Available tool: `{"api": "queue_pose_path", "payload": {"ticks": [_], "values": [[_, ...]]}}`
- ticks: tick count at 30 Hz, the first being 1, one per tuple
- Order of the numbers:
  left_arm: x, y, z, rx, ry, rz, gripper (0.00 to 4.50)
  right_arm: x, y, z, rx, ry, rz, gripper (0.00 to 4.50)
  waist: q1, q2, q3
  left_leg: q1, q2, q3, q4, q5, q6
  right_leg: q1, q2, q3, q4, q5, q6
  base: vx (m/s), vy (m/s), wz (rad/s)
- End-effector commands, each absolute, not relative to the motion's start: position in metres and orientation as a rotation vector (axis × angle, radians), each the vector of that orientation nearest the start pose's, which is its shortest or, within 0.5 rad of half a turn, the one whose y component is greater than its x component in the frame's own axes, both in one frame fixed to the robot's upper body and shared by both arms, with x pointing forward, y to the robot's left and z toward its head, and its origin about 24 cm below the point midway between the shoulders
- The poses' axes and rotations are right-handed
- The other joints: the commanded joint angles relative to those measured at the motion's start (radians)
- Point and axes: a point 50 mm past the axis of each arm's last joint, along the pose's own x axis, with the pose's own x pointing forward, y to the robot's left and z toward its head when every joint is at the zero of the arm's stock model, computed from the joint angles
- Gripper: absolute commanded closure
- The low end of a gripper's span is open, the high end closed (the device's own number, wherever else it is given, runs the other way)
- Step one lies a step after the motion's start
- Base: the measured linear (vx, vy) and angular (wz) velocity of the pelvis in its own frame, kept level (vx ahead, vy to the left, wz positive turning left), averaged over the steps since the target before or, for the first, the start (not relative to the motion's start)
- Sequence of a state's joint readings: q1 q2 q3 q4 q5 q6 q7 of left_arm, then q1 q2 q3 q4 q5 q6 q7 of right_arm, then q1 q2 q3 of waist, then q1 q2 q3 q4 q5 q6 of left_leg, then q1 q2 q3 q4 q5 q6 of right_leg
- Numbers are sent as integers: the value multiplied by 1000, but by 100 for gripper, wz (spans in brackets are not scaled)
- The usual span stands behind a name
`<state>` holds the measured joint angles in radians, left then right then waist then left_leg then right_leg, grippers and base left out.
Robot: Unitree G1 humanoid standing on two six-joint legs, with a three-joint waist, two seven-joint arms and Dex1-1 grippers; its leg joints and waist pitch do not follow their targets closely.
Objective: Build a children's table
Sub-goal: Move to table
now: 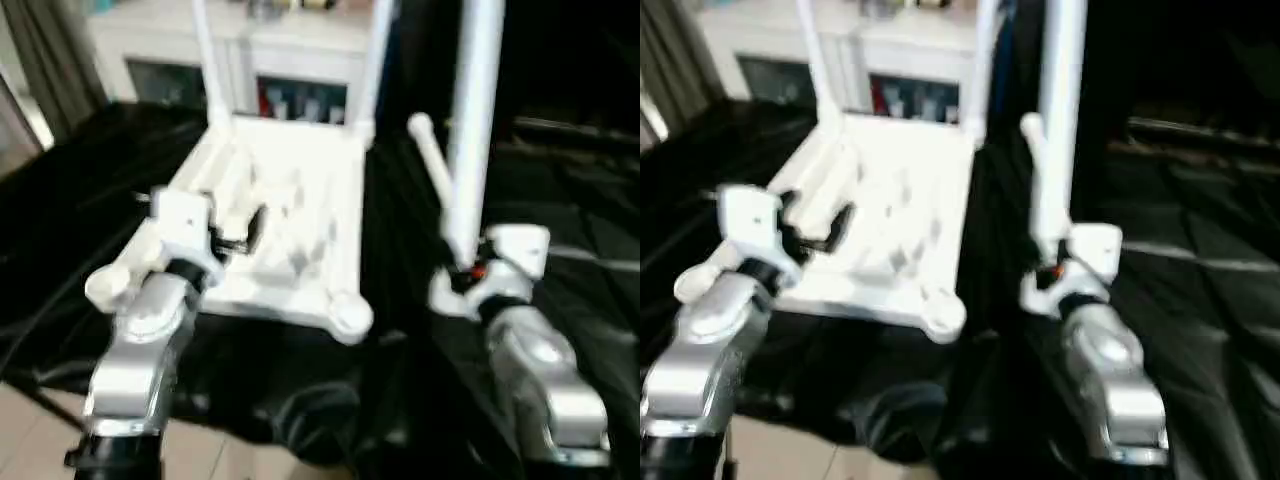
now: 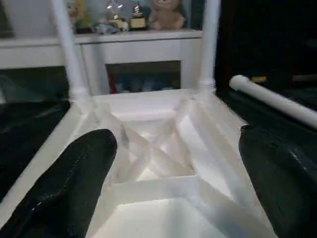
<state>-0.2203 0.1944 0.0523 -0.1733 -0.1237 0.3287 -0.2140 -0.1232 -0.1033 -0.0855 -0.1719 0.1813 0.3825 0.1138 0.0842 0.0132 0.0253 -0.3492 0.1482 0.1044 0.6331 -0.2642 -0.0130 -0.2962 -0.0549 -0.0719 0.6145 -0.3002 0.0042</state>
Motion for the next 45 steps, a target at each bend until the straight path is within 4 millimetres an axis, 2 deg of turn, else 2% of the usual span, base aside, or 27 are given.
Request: {"api": "queue_pose_path", "payload": {"ticks": [1,2,3,4,5,6,7,8,9,10,11,12,13,14,15,16,17,18,20,21,24,26,29,32,40,44,45], "values": [[288,168,114,83,-57,-229,0,276,-163,87,76,53,128,262,-40,26,-78,147,103,-101,-70,366,348,-69,-10,-11,38,89,-110,137,-29,1],[288,168,114,83,-57,-230,0,276,-163,87,75,52,129,262,-57,22,-81,187,140,-143,-69,426,443,-123,-22,-4,66,6,-69,73,-48,-5],[288,168,114,82,-57,-230,0,276,-163,87,74,52,130,262,-52,4,-61,150,155,-139,-79,401,527,-150,-62,35,87,-25,3,73,-48,-5],[288,168,114,82,-57,-230,0,276,-163,87,74,52,130,262,-50,-9,-58,129,125,-116,-73,348,492,-137,-71,50,59,28,-8,27,-56,-8],[289,168,114,81,-58,-230,0,276,-164,88,72,51,131,262,-29,-51,-39,45,10,-18,-48,118,350,-50,-86,90,-38,69,-34,17,-58,7],[289,168,114,81,-58,-230,0,276,-164,88,71,51,132,262,-6,-72,-39,-5,-53,18,3,36,294,22,-116,146,-69,38,-72,17,-58,7],[289,168,114,81,-59,-230,0,277,-164,88,70,50,134,262,22,-66,-44,-55,-26,-4,56,3,179,83,-185,189,-99,-65,-154,29,-61,13],[289,168,115,81,-60,-231,0,277,-164,88,70,50,135,262,28,-63,-42,-67,-21,-8,61,18,133,88,-178,180,-92,-58,-183,0,0,0],[289,168,115,81,-61,-231,0,278,-163,89,69,50,141,262,25,-41,-24,-67,4,-10,13,84,58,71,-141,126,-97,-80,-253,0,0,0],[289,168,115,81,-61,-232,0,278,-163,89,68,50,143,262,25,-15,-27,-50,24,-12,-23,94,49,58,-125,100,-93,-102,-261,0,0,0],[289,168,115,81,-61,-232,0,278,-163,89,68,49,146,262,2,7,-12,-20,52,-13,-94,-9,46,27,-66,44,-85,-191,-224,0,0,0],[289,167,114,80,-61,-232,0,279,-162,89,66,48,152,262,-19,22,-33,35,89,-49,-102,-39,63,-8,-35,25,-30,-84,-189,0,0,0],[289,167,114,78,-61,-233,0,280,-161,90,66,46,159,262,-28,25,-51,77,102,-70,-89,41,100,-35,-39,18,-8,25,-184,80,50,-1],[289,167,114,76,-61,-234,0,280,-161,90,66,45,161,262,-35,19,-44,70,107,-76,-81,85,130,-49,-44,23,1,91,-173,65,43,7],[288,165,114,58,-64,-239,0,282,-159,92,68,39,178,262,-26,3,-50,49,94,-61,-60,238,183,-43,-68,35,-7,226,-175,65,43,7],[288,164,114,46,-66,-243,0,283,-159,93,70,36,188,262,-11,-13,-58,5,64,-35,-38,424,186,-13,-93,59,1,422,-190,0,0,0],[288,160,113,37,-54,-275,0,284,-157,95,75,27,219,262,3,-25,-73,-13,47,-29,-27,556,160,-1,-88,65,19,600,-171,0,0,0],[288,156,112,37,-48,-303,0,285,-156,97,83,21,247,262,9,-23,-73,-13,45,-25,-28,554,119,-9,-81,61,22,631,-160,0,0,0],[287,148,114,39,-58,-379,0,287,-155,100,118,20,318,262,10,-24,-66,-18,51,-21,-38,449,88,-13,-84,58,13,561,-164,-28,-4,0],[286,142,116,3,-47,-450,0,290,-155,105,165,14,378,262,7,-26,-47,-22,64,-16,-62,204,54,-14,-96,60,-10,352,-188,-55,-9,-1],[290,131,122,-111,-10,-562,0,295,-151,119,270,-19,506,262,7,-25,-34,-4,73,-1,-89,-77,-5,-20,-104,67,-35,75,-218,-80,-18,-1],[294,123,131,-204,-14,-625,0,295,-148,125,309,-31,599,262,5,-25,-29,-4,75,6,-96,-128,-25,-20,-102,67,-41,7,-220,-95,-27,3],[300,113,144,-363,-25,-714,0,295,-147,128,337,-33,685,262,10,-32,-11,6,77,25,-108,-265,-75,-38,-105,70,-72,-231,-184,-75,-21,3],[302,99,158,-537,-31,-885,0,291,-143,133,387,-32,814,262,16,-32,-21,2,77,25,-107,-207,-78,-34,-105,73,-72,-221,-163,-18,-5,0],[309,74,182,-779,-14,-1093,0,274,-135,132,438,50,1038,262,28,-55,-32,-12,77,35,-100,-42,-27,-26,-98,68,-56,-9,-192,0,0,0],[309,66,179,-774,34,-1145,0,270,-132,131,435,72,1086,262,34,-55,-42,-18,76,37,-89,59,10,-26,-95,67,-39,150,-208,0,0,0],[310,63,176,-751,61,-1153,0,269,-131,131,428,78,1097,262,39,-49,-41,-18,76,38,-89,61,23,-29,-94,67,-39,162,-216,0,0,0]]}}
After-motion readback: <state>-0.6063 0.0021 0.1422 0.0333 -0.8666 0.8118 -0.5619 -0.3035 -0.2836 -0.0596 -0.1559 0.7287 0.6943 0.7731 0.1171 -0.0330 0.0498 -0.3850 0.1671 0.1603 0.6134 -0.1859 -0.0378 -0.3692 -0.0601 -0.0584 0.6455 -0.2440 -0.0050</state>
